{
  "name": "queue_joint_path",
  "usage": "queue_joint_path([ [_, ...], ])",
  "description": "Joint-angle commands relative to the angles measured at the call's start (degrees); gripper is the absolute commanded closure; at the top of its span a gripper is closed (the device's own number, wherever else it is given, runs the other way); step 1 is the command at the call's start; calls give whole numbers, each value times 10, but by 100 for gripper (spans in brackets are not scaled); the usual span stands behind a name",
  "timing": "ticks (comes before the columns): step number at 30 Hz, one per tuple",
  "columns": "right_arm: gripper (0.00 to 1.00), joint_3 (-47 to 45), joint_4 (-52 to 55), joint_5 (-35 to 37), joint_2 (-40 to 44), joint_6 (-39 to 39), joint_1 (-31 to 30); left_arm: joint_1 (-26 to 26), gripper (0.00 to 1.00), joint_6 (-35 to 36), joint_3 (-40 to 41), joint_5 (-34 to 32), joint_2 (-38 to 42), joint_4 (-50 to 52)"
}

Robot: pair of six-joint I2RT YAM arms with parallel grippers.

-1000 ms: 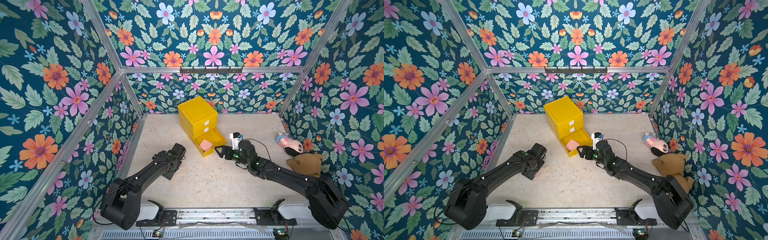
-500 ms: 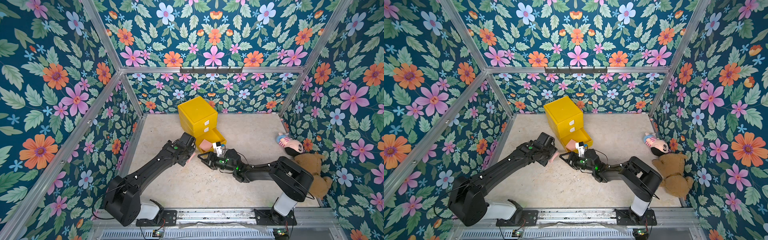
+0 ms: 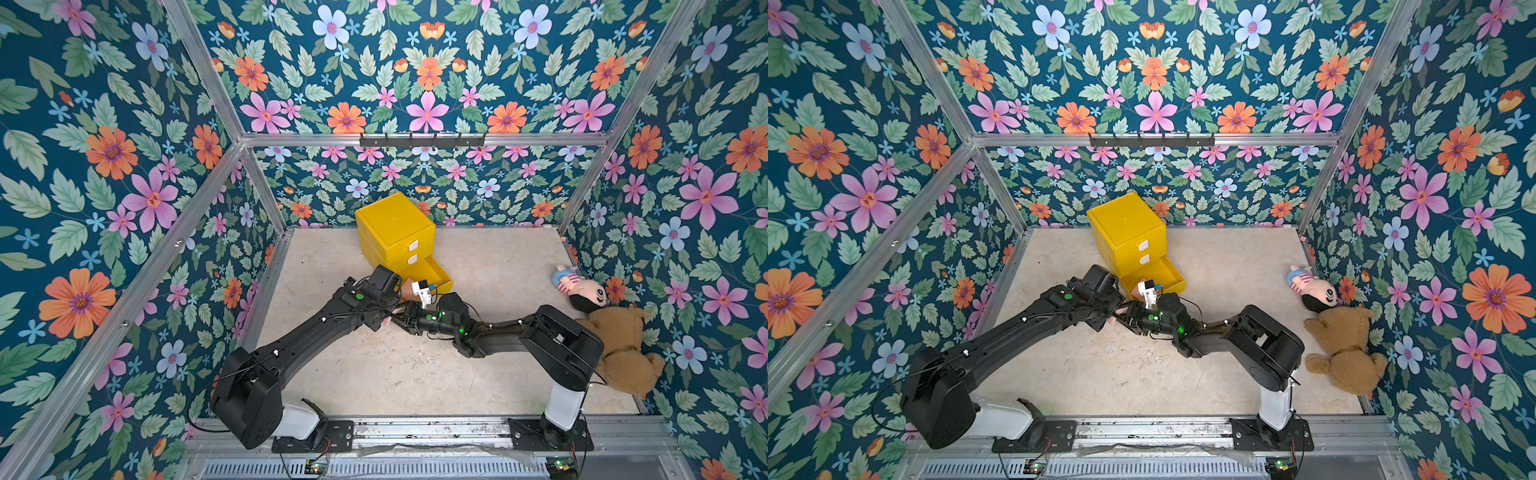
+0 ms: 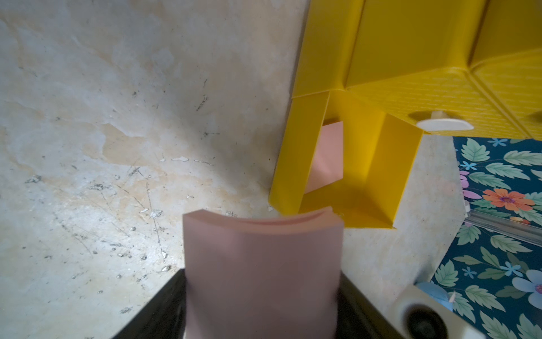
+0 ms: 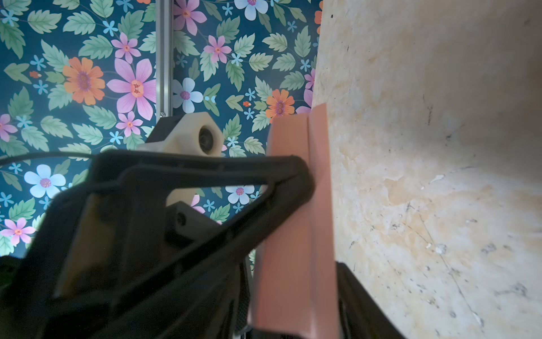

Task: Please put the sticky notes in the drawer by color
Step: Pick up the sticky notes from the center of the board.

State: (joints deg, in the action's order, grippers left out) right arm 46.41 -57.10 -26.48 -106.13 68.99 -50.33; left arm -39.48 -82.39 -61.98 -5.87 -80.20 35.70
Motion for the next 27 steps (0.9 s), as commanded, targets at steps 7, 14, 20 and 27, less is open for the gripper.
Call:
queue_joint_path([
  [7, 91, 10, 44, 12, 9, -27, 3, -2, 25, 2, 8, -17, 5, 4],
  [14, 100, 9, 119, 39, 52, -78, 3, -2, 1, 16, 1, -38, 3, 12],
  [20, 100, -4, 201, 86, 107, -130, 23, -5, 0, 88, -27, -122, 23, 4],
  [27, 100, -36, 264, 99, 199, -161, 106, -5, 0, 451, -16, -146, 58, -157],
])
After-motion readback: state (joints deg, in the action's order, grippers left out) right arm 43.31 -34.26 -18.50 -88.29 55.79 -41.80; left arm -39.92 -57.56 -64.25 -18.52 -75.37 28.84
